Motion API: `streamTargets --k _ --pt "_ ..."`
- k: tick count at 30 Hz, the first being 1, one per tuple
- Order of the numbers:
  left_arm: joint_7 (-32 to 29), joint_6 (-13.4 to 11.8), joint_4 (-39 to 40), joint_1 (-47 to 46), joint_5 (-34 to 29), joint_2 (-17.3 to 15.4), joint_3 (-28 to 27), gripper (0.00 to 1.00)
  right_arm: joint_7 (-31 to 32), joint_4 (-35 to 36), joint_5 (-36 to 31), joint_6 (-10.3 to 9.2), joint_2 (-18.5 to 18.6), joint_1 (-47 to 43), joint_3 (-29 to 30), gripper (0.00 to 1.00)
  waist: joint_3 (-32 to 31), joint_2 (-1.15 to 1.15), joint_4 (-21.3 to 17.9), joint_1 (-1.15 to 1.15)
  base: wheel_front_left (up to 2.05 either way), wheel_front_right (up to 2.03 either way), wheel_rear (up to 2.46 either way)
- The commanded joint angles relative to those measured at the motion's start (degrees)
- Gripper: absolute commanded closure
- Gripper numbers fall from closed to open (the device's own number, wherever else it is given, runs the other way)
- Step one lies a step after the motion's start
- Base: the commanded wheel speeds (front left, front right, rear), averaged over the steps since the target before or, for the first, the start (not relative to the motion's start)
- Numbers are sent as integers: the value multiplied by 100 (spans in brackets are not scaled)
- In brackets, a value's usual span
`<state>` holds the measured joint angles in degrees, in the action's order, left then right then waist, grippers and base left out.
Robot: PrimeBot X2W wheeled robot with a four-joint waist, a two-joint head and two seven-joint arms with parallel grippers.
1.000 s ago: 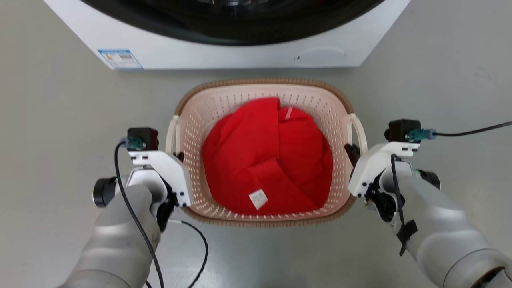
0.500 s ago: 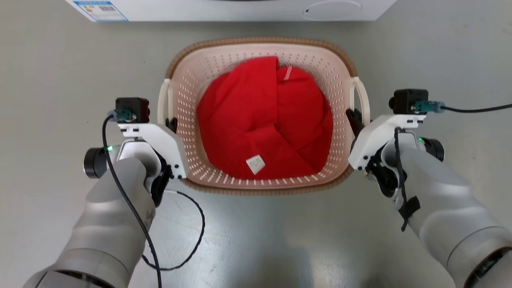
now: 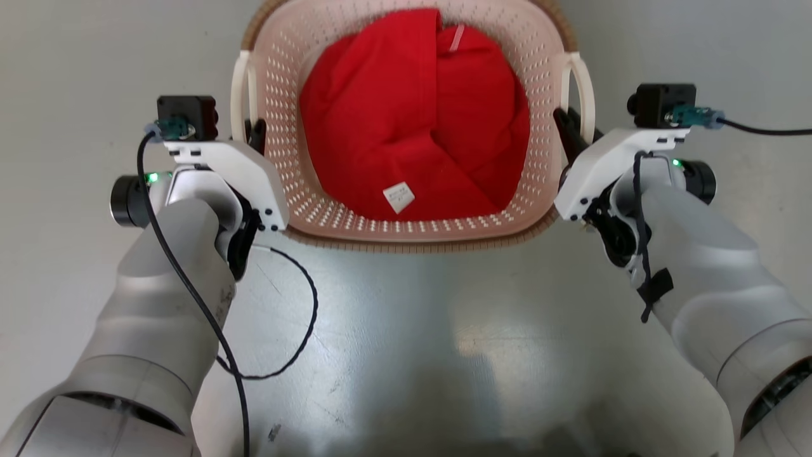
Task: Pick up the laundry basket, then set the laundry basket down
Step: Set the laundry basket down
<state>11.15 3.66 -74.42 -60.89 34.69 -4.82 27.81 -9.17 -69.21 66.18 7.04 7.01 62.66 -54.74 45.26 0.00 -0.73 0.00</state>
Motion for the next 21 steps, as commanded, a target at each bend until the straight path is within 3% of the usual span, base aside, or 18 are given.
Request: streamTargets --k 1,21 --pt "108 -62 58 -109 -63 -224 -66 100 -112 109 37 45 -58 -78 -62 100 113 0 4 0 0 0 0" --pt "312 -179 52 -392 -38 -190 -1 100 -426 98 309 45 -57 167 -140 100 589 0 49 0 0 0 0"
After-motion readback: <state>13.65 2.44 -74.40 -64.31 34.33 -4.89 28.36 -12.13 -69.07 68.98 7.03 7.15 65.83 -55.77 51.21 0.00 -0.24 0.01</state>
